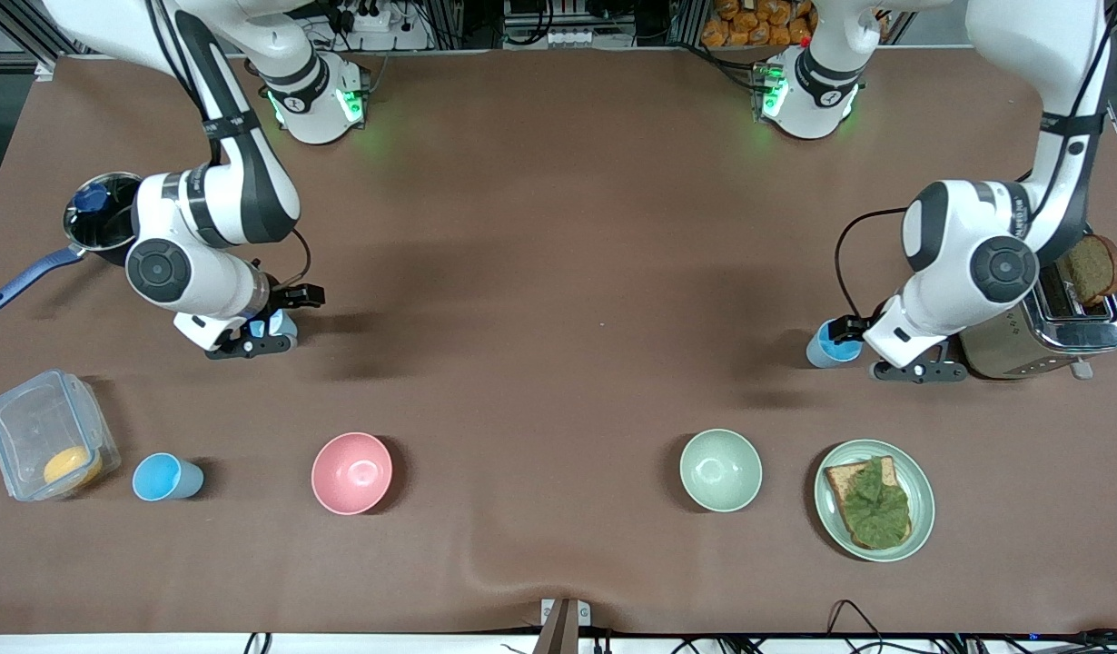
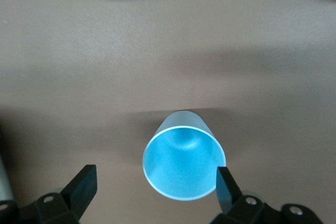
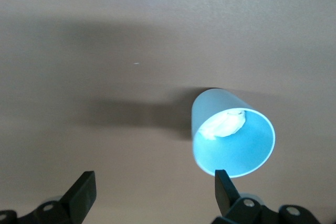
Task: Stack blue cups with both arms
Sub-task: 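Lift both blue cups off the table with both grippers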
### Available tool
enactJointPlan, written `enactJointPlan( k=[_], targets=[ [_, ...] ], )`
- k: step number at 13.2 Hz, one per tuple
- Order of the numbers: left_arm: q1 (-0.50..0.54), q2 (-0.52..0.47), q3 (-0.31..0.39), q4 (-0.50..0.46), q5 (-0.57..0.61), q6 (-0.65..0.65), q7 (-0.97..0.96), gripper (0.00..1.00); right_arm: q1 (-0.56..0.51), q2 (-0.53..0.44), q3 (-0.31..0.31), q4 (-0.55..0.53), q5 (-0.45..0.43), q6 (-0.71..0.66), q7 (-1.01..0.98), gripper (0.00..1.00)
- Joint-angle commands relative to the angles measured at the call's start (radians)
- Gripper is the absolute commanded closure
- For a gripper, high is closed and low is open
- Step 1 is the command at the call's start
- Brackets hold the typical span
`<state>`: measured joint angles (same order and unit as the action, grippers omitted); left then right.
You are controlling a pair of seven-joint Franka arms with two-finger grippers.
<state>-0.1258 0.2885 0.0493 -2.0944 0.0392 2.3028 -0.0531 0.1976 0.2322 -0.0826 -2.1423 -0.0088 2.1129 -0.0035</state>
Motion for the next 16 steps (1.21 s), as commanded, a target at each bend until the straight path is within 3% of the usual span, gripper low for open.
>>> enactJointPlan(
  k=[1, 4, 5, 7, 8, 9, 11, 13, 16],
  targets=[
    [0.009, 0.003, -0.006, -0.042, -0.022, 0.055, -0.016, 0.0, -0.043, 0.033, 0.004, -0.033, -0.022, 0.052, -0.056, 0.0],
    [0.012, 0.011, -0.006, -0.044, -0.022, 0.055, -0.008, 0.0, -0.056, 0.068, 0.004, -0.033, -0.022, 0.078, -0.062, 0.0],
    [0.012, 0.017, -0.006, -0.044, -0.022, 0.055, -0.008, 0.05, -0.055, 0.073, 0.006, -0.033, -0.02, 0.078, -0.061, 0.02],
    [0.014, 0.024, -0.006, -0.047, -0.022, 0.059, -0.008, 0.19, -0.049, 0.076, 0.006, -0.033, -0.019, 0.064, -0.059, 0.77],
    [0.014, 0.029, -0.006, -0.047, -0.022, 0.061, -0.01, 0.3, -0.044, 0.082, 0.006, -0.03, -0.019, 0.056, -0.052, 1.0],
    [0.012, 0.034, -0.006, -0.046, -0.024, 0.061, -0.01, 0.45, -0.044, 0.085, 0.007, -0.021, -0.017, 0.038, -0.049, 1.0],
    [0.008, 0.037, -0.006, -0.041, -0.022, 0.063, 0.001, 0.88, -0.047, 0.087, 0.006, 0.005, -0.016, 0.003, -0.061, 1.0],
    [0.011, 0.035, -0.006, -0.035, -0.022, 0.063, 0.006, 1.0, -0.04, 0.087, 0.007, 0.03, -0.016, -0.031, -0.059, 1.0],
    [0.012, 0.017, -0.006, -0.01, -0.024, 0.046, 0.001, 1.0, -0.02, 0.094, 0.007, 0.103, -0.016, -0.115, -0.05, 1.0]
  ],
)
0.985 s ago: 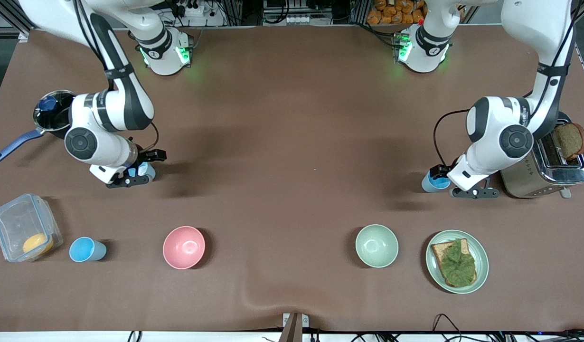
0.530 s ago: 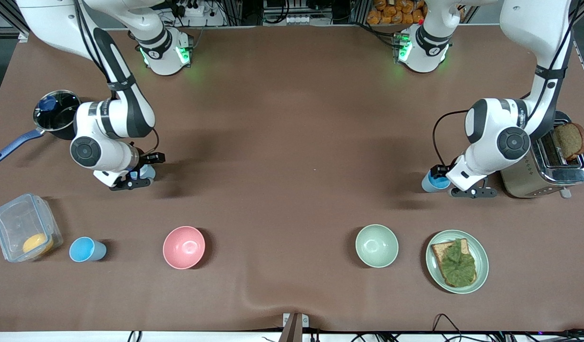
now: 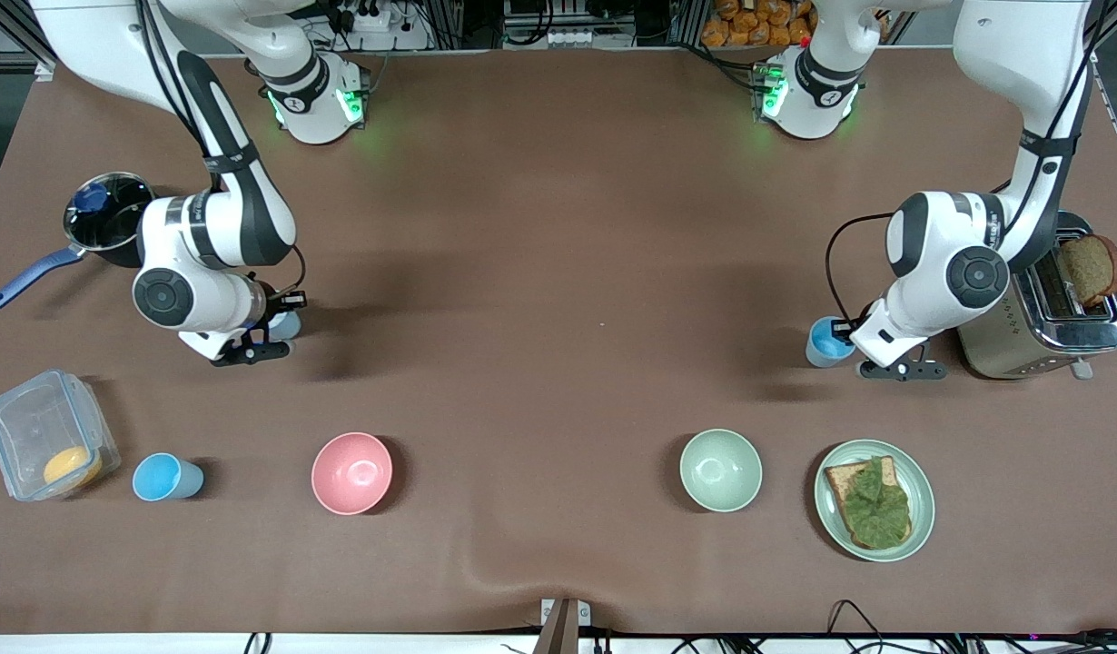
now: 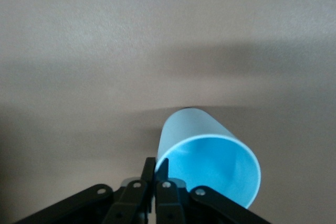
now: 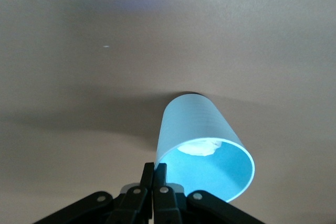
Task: Stack blue cups with both arms
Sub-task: 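Lift both blue cups off the table with both grippers, then set the right cup at table middle while the left gripper carries its cup over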
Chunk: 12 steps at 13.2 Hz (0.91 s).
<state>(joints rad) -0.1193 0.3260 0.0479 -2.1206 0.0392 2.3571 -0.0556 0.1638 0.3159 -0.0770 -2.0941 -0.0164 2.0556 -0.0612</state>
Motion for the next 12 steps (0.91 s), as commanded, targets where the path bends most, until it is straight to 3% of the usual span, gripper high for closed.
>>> enactJointPlan(
  k=[1, 4, 7, 12],
  targets=[
    [0.007, -0.036, -0.005, 0.021, -0.024, -0.019, 0.006, 1.0, 0.023, 0.018, 0.002, 0.084, -0.007, -0.089, 0.011, 1.0],
    [0.007, -0.091, -0.005, 0.06, -0.024, -0.079, 0.008, 1.0, 0.061, 0.023, 0.003, 0.156, 0.015, -0.181, 0.055, 1.0],
    [0.006, -0.114, -0.003, 0.192, -0.024, -0.266, 0.01, 1.0, 0.184, 0.026, 0.003, 0.233, 0.091, -0.222, 0.131, 1.0],
    [-0.003, -0.114, -0.005, 0.447, -0.039, -0.565, 0.007, 1.0, 0.396, 0.187, 0.002, 0.451, 0.23, -0.213, 0.381, 1.0]
  ],
)
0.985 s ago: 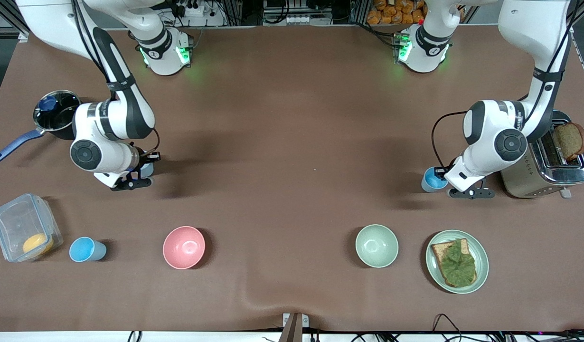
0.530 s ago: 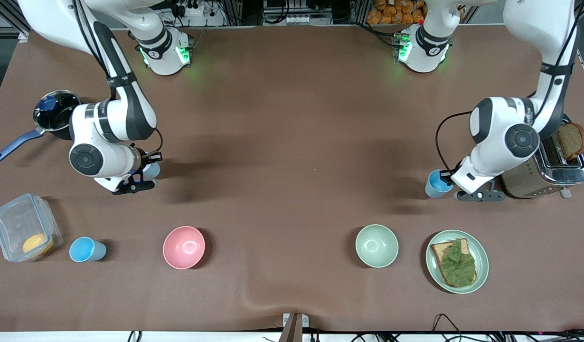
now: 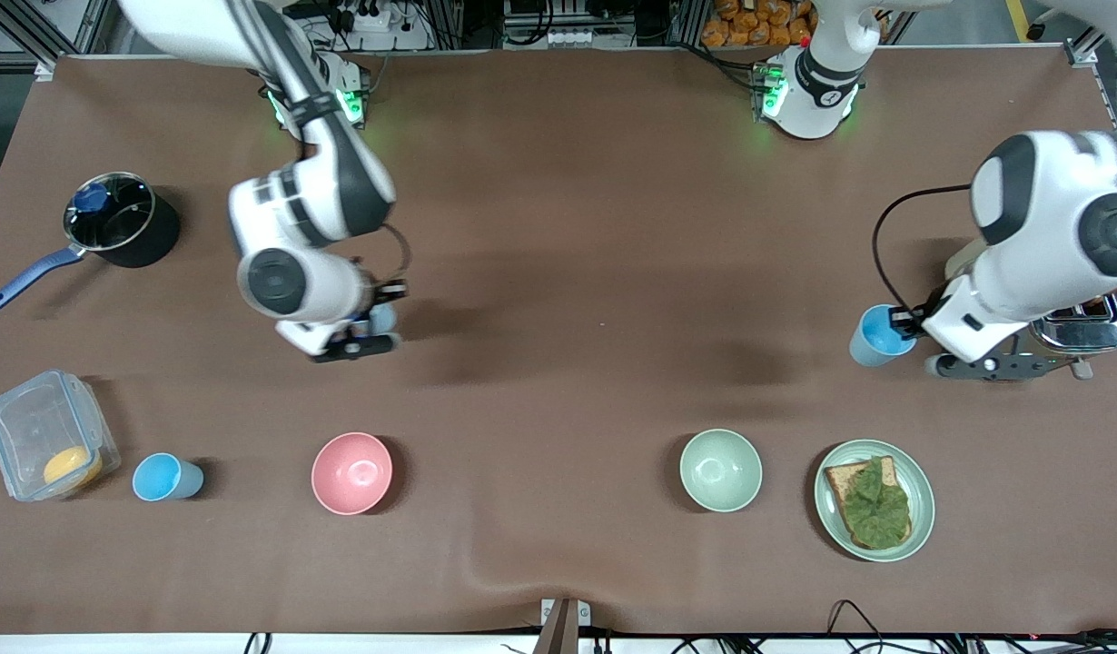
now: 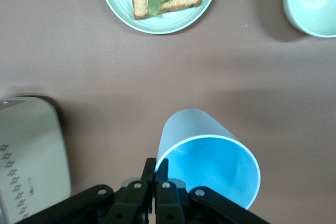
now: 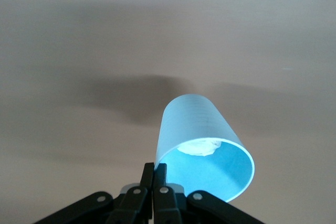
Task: Stack blue cups with both arms
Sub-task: 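Set the right cup at table middle while the left gripper carries its cup over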
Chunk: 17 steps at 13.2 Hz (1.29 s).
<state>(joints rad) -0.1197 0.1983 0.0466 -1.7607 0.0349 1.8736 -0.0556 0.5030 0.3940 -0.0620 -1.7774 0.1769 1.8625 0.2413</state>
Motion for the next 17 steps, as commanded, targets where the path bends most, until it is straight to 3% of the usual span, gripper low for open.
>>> enactJointPlan(
  k=[1, 4, 7, 11, 12, 13, 14, 17],
  targets=[
    [-0.006, 0.015, -0.005, 0.124, -0.036, -0.12, 0.006, 1.0, 0.106, 0.159, -0.013, 0.197, 0.038, -0.019, 0.146, 1.0],
    [-0.005, 0.013, -0.039, 0.155, -0.041, -0.148, -0.004, 1.0, 0.192, 0.279, -0.012, 0.341, 0.035, -0.011, 0.251, 1.0],
    [-0.011, 0.013, -0.042, 0.196, -0.098, -0.174, -0.029, 1.0, 0.223, 0.302, -0.013, 0.351, 0.09, 0.098, 0.271, 1.0],
    [-0.006, 0.013, -0.121, 0.21, -0.106, -0.212, -0.166, 1.0, 0.239, 0.335, -0.012, 0.351, 0.113, 0.138, 0.274, 1.0],
    [-0.006, 0.016, -0.14, 0.211, -0.109, -0.218, -0.215, 1.0, 0.241, 0.338, -0.012, 0.351, 0.113, 0.147, 0.279, 0.92],
    [-0.009, 0.016, -0.157, 0.21, -0.11, -0.22, -0.255, 1.0, 0.253, 0.338, -0.013, 0.349, 0.108, 0.167, 0.291, 0.6],
    [-0.008, 0.021, -0.181, 0.208, -0.112, -0.22, -0.289, 1.0, 0.27, 0.338, -0.013, 0.349, 0.101, 0.196, 0.291, 0.02],
    [-0.014, 0.033, -0.226, 0.211, -0.112, -0.217, -0.366, 1.0, 0.269, 0.31, -0.021, 0.381, 0.098, 0.201, 0.286, 0.0]
  ],
)
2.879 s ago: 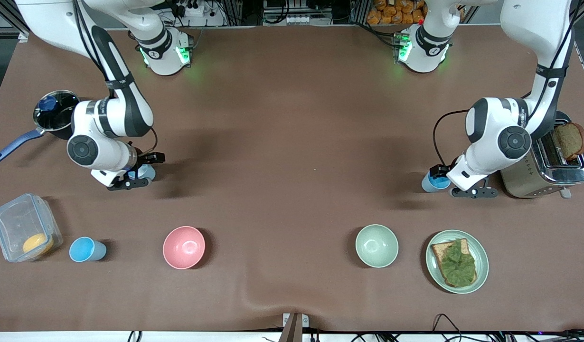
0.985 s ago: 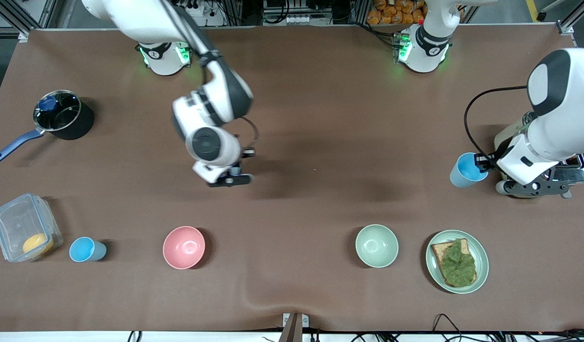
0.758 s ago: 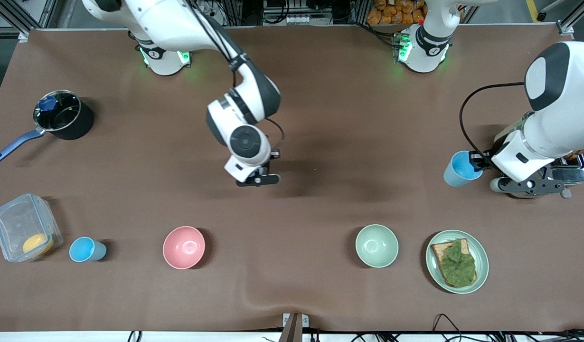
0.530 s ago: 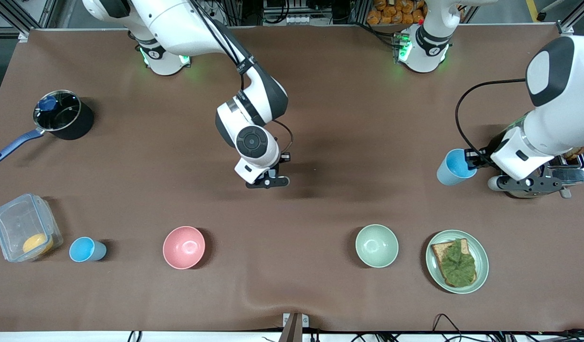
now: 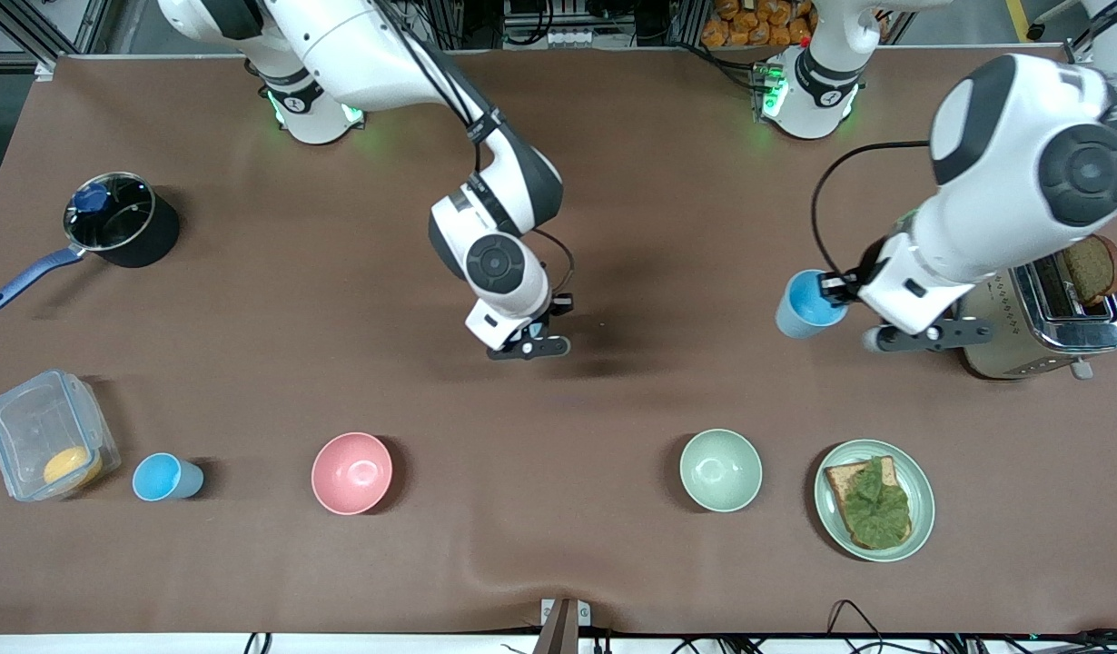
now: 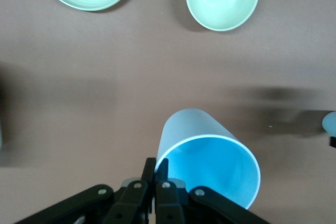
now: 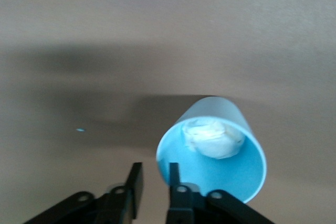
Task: Stack blue cups with both arms
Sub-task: 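Set the right cup at table middle while the left gripper carries its cup over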
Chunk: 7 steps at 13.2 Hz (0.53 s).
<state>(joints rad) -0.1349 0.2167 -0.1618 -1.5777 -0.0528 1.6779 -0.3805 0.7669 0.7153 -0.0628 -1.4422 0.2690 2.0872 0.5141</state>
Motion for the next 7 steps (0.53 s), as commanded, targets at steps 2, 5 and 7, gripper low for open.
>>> enactJointPlan(
  k=[2, 5, 7],
  targets=[
    [-0.002, 0.021, -0.041, 0.028, -0.024, -0.015, -0.083, 1.0, -0.009, -0.04, -0.054, 0.062, 0.004, -0.132, -0.002, 0.0],
    [-0.011, 0.039, -0.057, 0.03, -0.044, -0.012, -0.149, 1.0, -0.076, -0.12, -0.069, 0.085, 0.004, -0.257, -0.014, 0.0],
    [-0.049, 0.044, -0.061, 0.03, -0.044, 0.017, -0.213, 1.0, -0.138, -0.169, -0.077, 0.08, -0.035, -0.338, -0.04, 0.0]
  ],
)
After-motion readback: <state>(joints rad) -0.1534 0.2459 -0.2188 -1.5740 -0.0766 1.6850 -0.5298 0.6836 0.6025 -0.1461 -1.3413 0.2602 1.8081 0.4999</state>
